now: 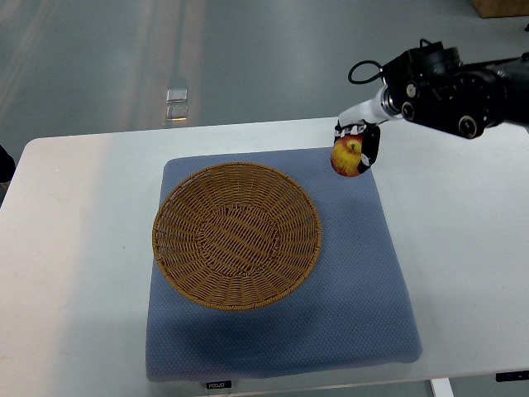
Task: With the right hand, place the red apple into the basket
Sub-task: 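Carry the apple with the right hand over the wicker basket and lower it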
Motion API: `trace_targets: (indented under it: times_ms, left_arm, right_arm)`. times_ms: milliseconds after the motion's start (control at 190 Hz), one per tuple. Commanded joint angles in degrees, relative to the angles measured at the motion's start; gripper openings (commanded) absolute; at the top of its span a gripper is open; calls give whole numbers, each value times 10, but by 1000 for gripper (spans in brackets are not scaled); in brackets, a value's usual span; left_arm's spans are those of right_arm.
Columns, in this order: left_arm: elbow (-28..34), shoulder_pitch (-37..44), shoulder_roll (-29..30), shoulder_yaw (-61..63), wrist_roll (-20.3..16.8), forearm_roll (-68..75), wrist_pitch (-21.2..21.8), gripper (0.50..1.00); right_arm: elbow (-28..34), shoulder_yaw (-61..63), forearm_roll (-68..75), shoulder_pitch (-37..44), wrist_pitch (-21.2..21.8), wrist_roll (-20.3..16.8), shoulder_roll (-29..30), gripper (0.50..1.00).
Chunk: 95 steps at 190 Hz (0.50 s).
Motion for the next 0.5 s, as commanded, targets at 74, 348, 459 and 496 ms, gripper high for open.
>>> trace_targets:
  times_ms: [74,348,459,496]
  left_arm:
    - [0,-1,0,0,0,0,0,1000]
    - [0,-1,0,-1,0,0,0,1000]
    - [0,0,0,-1,0,0,0,1000]
    - [0,-1,0,-1,0,0,0,1000]
  right_arm:
    - [96,-1,7,120,37,-1,-36,596]
    - [169,-11,62,201,41,-1,-18,601]
    - [173,-7,75,198,30,3,22,601]
    - [173,-7,76,196,27,3,26,601]
